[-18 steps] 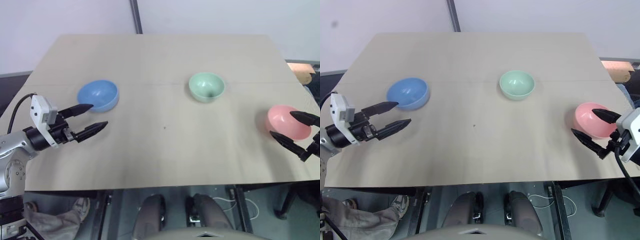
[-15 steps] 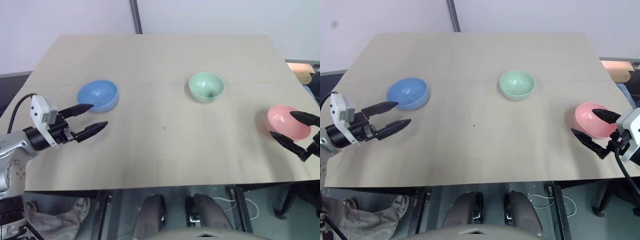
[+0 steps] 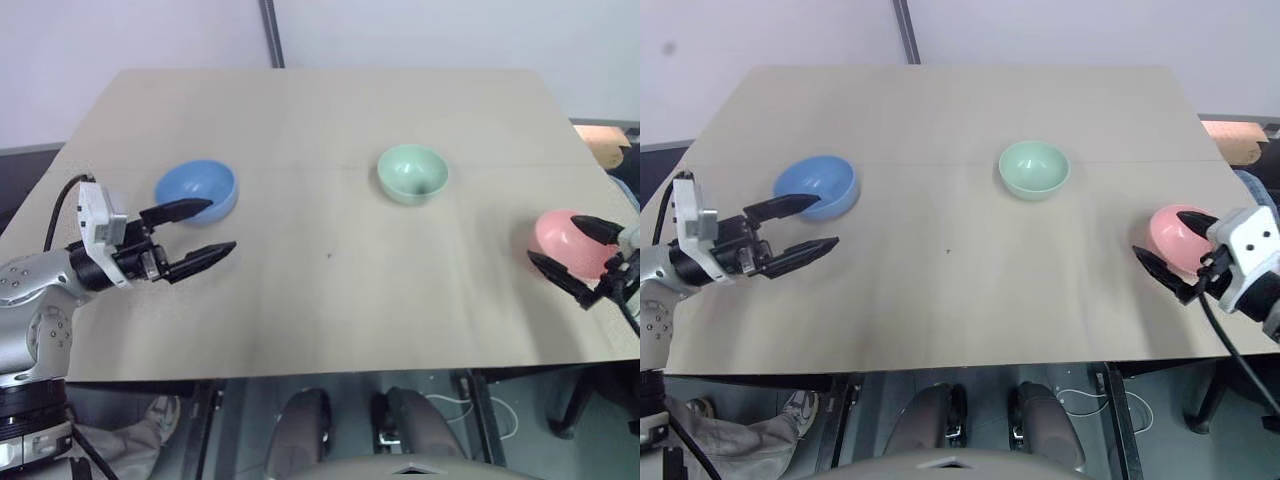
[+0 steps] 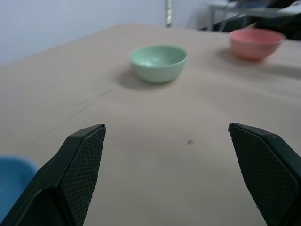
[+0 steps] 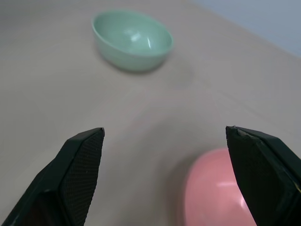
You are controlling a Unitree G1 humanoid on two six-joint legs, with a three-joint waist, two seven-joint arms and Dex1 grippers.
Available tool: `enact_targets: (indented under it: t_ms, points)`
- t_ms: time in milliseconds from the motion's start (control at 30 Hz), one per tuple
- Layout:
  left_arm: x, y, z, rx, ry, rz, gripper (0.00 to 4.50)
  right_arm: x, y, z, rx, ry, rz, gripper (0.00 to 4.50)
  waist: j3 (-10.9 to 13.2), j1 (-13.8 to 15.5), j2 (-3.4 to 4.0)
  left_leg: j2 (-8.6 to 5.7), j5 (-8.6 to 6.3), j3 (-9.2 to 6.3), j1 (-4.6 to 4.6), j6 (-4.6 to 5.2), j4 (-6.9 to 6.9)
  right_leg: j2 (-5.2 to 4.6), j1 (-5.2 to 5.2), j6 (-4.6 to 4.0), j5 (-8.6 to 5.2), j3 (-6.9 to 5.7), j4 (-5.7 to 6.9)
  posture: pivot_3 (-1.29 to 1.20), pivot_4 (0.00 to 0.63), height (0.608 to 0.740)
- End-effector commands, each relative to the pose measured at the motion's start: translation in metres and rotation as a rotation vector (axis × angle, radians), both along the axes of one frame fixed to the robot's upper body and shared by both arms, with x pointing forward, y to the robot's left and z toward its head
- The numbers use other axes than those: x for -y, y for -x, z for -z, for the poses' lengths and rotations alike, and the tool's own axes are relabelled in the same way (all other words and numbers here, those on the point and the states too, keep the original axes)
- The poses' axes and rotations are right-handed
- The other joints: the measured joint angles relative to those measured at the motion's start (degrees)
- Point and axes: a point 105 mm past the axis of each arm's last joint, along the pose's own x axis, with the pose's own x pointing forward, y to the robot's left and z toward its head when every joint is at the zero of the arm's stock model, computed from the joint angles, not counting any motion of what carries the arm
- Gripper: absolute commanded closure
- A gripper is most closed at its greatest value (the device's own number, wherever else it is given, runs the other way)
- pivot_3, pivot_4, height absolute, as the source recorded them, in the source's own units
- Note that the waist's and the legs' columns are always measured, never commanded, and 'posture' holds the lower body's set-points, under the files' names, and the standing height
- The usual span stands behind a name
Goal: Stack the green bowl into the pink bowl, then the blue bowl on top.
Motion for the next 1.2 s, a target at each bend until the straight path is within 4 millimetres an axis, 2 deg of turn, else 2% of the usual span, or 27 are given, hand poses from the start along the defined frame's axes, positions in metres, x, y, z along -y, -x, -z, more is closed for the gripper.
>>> enact_targets:
  t_ms: [33, 300, 500, 600, 667, 733, 767, 900, 1000, 1100, 1200]
  points:
    - [0.016, 0.009, -0.01, 0.019, 0.015, 0.113, 0.08, -0.002, -0.004, -0.003, -0.003, 0.043, 0.04, 0.0, 0.0, 0.0, 0.0, 0.0, 0.0, 0.0, 0.0, 0.0, 0.0, 0.0, 0.0, 0.0, 0.0, 0.0, 0.0, 0.0, 0.15, 0.74]
    - [0.043, 0.02, -0.022, 0.053, 0.004, 0.324, 0.08, 0.016, -0.029, 0.024, -0.143, 0.012, 0.199, 0.0, 0.0, -0.1, -0.01, -0.03, 0.01, 0.0, 0.02, -0.01, 0.01, 0.02, -0.01, 0.0, 0.0, 0.02, 0.02, 0.0, 0.15, 0.74]
    - [0.051, 0.021, -0.024, 0.061, 0.011, 0.355, 0.08, 0.019, -0.045, 0.041, -0.198, -0.003, 0.231, 0.0, 0.0, -0.2, -0.01, -0.05, 0.01, 0.03, -0.02, -0.01, 0.0, 0.04, -0.04, 0.0, 0.0, 0.06, 0.02, 0.0, 0.15, 0.74]
    - [0.053, 0.022, -0.022, 0.059, 0.014, 0.357, 0.0, 0.025, -0.052, 0.049, -0.215, 0.012, 0.261, 0.89, 0.0, -0.1, 0.0, -0.03, 0.01, 0.02, -0.02, -0.02, -0.01, 0.07, -0.05, 0.0, 0.0, 0.06, 0.02, 0.0, 0.15, 0.74]
    - [0.053, 0.023, -0.022, 0.06, 0.02, 0.354, 0.0, 0.027, -0.055, 0.053, -0.222, 0.02, 0.268, 1.83, 0.0, -0.1, -0.01, -0.04, 0.01, 0.03, -0.03, -0.02, -0.01, 0.06, -0.05, 0.0, 0.0, 0.07, 0.02, 0.0, 0.15, 0.74]
    - [0.053, 0.023, -0.022, 0.061, 0.024, 0.347, 0.0, 0.027, -0.058, 0.051, -0.21, 0.038, 0.264, 2.62, 0.0, -0.1, 0.0, -0.04, 0.01, 0.06, -0.04, -0.02, 0.01, 0.05, -0.05, 0.0, 0.0, 0.09, 0.01, 0.0, 0.15, 0.74]
    - [0.053, 0.024, -0.022, 0.061, 0.027, 0.344, 0.0, 0.026, -0.059, 0.05, -0.203, 0.045, 0.255, 2.83, 0.0, -0.1, 0.0, -0.04, 0.01, 0.06, -0.03, -0.01, 0.01, 0.05, -0.05, 0.0, 0.0, 0.09, 0.02, 0.0, 0.15, 0.74]
    - [0.053, 0.026, -0.02, 0.051, 0.037, 0.341, 0.0, 0.02, -0.064, 0.043, -0.146, 0.095, 0.213, 4.44, 0.0, -0.3, 0.0, -0.03, 0.02, 0.06, 0.0, -0.02, 0.01, 0.06, -0.05, 0.0, 0.0, 0.1, 0.05, 0.0, 0.15, 0.74]
    - [0.052, 0.028, -0.018, 0.036, 0.056, 0.348, 0.0, -0.002, -0.064, 0.03, -0.083, 0.119, 0.1, 4.44, 0.0, -0.2, 0.01, -0.02, 0.02, 0.05, 0.0, -0.02, 0.01, 0.07, -0.06, 0.0, 0.0, 0.1, 0.05, 0.0, 0.15, 0.74]
    - [0.045, 0.03, -0.013, -0.001, 0.068, 0.342, 0.0, -0.054, -0.052, 0.015, -0.043, 0.043, -0.156, 4.44, 0.0, -0.3, 0.02, -0.02, 0.01, 0.05, -0.01, -0.02, 0.0, 0.07, -0.06, 0.0, 0.0, 0.1, 0.04, 0.0, 0.15, 0.74]
    - [0.031, 0.025, -0.007, -0.017, 0.087, 0.267, 0.0, -0.121, -0.033, 0.008, -0.015, -0.037, -0.401, 4.44, 0.0, -0.6, 0.01, 0.03, 0.01, 0.05, 0.01, -0.02, -0.01, 0.09, -0.07, 0.0, 0.0, 0.1, 0.06, 0.0, 0.15, 0.74]
